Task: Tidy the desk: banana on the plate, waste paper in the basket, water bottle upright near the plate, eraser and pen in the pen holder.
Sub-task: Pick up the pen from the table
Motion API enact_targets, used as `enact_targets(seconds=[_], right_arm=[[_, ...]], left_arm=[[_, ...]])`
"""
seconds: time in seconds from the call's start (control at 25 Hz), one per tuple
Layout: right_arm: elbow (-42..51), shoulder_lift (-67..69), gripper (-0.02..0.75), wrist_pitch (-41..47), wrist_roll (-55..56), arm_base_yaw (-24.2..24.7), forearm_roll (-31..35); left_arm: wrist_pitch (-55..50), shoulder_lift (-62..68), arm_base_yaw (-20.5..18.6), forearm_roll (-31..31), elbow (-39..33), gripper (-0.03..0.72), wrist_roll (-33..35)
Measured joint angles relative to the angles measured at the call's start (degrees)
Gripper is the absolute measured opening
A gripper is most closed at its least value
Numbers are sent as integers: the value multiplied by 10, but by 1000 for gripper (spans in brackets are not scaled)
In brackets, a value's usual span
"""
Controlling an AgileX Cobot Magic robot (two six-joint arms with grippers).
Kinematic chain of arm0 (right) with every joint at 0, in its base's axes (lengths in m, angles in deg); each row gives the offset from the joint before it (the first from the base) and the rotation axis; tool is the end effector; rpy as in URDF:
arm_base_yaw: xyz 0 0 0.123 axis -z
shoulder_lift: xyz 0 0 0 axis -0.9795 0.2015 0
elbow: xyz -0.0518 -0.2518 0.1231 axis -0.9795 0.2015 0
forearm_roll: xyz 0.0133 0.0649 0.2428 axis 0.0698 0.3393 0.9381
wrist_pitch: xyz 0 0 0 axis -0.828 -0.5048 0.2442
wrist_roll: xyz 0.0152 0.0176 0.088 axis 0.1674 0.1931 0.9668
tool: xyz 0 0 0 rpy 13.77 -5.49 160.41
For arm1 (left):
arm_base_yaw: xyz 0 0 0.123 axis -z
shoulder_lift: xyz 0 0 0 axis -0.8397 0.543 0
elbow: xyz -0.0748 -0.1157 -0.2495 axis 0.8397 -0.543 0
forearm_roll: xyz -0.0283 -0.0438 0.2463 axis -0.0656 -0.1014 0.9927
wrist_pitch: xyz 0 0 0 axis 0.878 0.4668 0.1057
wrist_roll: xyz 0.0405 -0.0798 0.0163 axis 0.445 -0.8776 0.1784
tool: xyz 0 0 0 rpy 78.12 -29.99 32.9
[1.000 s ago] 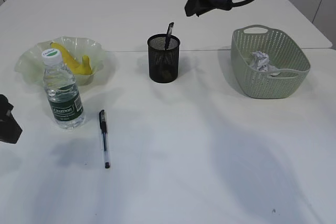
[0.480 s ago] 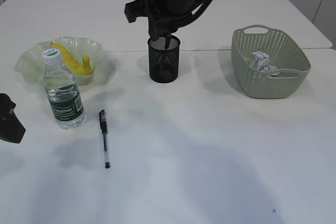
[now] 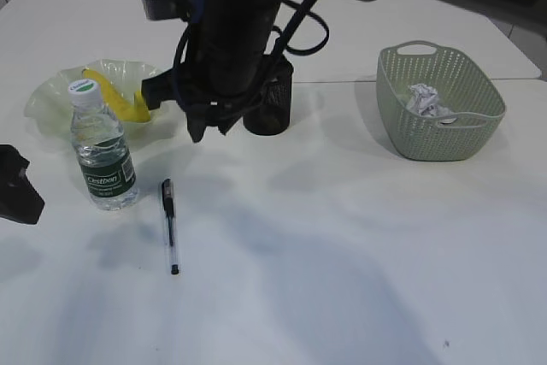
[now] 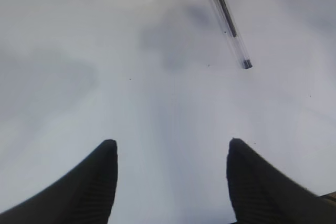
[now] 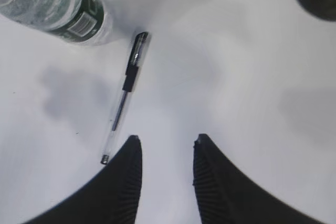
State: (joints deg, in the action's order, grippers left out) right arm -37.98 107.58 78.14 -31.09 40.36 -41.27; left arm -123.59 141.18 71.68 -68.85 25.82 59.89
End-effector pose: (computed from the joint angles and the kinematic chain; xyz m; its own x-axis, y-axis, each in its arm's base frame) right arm 0.3749 0.2998 0.2693 -0.8226 -0.4361 -0.3648 -0.5044 0.8559 0.1143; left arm 0.2236 -0.0675 0.2630 -0.9197 0.0421 -0.3904 0.1163 0.9788 -0.1685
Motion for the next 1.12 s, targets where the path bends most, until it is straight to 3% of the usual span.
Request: enact_targets(seconds=[0.2,0.52,1.12], right_arm=[[0,36,321,6,6,-2,41],[-2,71,328,8,33,-17,46],[-98,165,328,22,116,-20,67]], left_arm=[[2,0,-12,20,0,460,-31],[2,0,-86,27,0,460,-35],[2,0,-87,27,0,460,-35]])
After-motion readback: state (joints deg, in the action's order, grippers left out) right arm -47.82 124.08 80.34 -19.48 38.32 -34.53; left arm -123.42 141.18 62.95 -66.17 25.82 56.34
